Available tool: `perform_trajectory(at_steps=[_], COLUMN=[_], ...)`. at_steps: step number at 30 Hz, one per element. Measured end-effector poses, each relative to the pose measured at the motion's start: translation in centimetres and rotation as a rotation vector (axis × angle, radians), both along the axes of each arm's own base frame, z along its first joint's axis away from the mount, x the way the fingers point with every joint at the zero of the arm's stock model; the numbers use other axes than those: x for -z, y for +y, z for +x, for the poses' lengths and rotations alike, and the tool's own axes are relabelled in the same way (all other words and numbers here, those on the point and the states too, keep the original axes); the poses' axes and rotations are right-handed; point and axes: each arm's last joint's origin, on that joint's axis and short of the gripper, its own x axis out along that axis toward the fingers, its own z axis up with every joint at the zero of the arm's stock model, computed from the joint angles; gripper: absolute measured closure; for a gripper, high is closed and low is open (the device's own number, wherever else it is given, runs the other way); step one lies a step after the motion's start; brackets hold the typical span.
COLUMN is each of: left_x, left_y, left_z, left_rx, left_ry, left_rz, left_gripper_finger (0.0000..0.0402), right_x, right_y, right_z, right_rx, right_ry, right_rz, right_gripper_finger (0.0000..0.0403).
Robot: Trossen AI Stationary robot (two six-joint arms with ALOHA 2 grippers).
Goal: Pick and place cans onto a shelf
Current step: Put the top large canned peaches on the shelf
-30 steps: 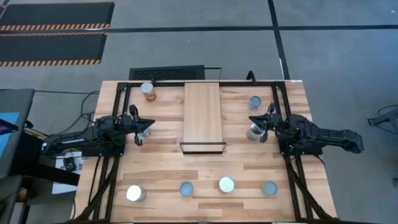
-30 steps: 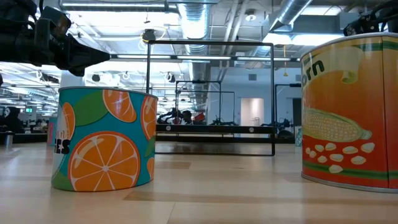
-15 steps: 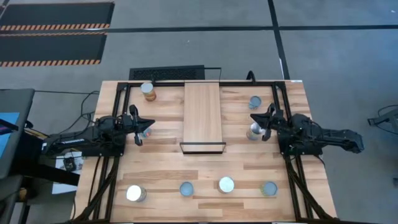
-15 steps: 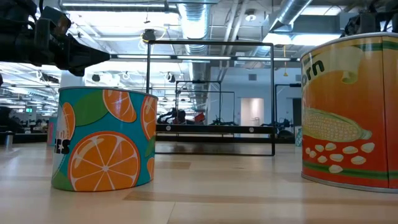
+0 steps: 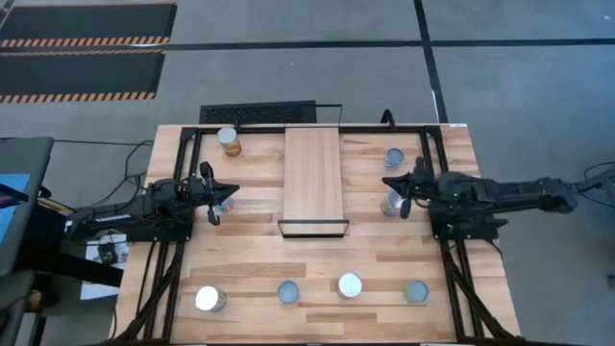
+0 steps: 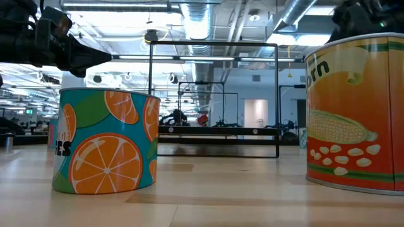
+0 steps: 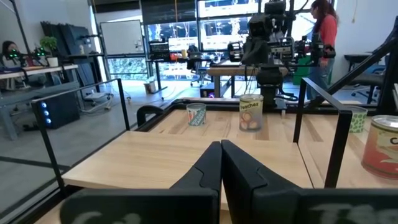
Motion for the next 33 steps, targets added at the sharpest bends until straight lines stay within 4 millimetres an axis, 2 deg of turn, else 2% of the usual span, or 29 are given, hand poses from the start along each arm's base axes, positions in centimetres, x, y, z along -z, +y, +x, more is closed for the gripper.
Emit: perform_trajectory(at_steps=[5,12,17,25,33], left_x=[0.0,0.0,0.0,0.0,0.0], left_y=[0.0,0.0,0.0,0.0,0.0], left_z=[0.0,0.0,0.0,0.0,0.0], left_rx=[0.0,0.0,0.0,0.0,0.0], left_ry=[-0.001,-0.001,-0.001,0.0,0.0], left_rz=[-0.003,-0.002,-0.003,-0.002,0.001], left_gripper_finger=[0.0401,0.0401,0.0401,0.0401,0.0402], right_x=[-1.7,-4.3,-4.7,-2.2,0.1], right_y=[0.9,2.3,3.3,3.9,3.3], right_z=[1.6,2.7,3.2,4.5,6.5], right_rx=[0.024,0.066,0.101,0.208,0.283], right_ry=[0.197,0.446,0.597,0.845,0.989], right_rz=[0.059,0.187,0.239,0.316,0.342], right_gripper_finger=[0.0397,0.0396,0.0378,0.0315,0.0229])
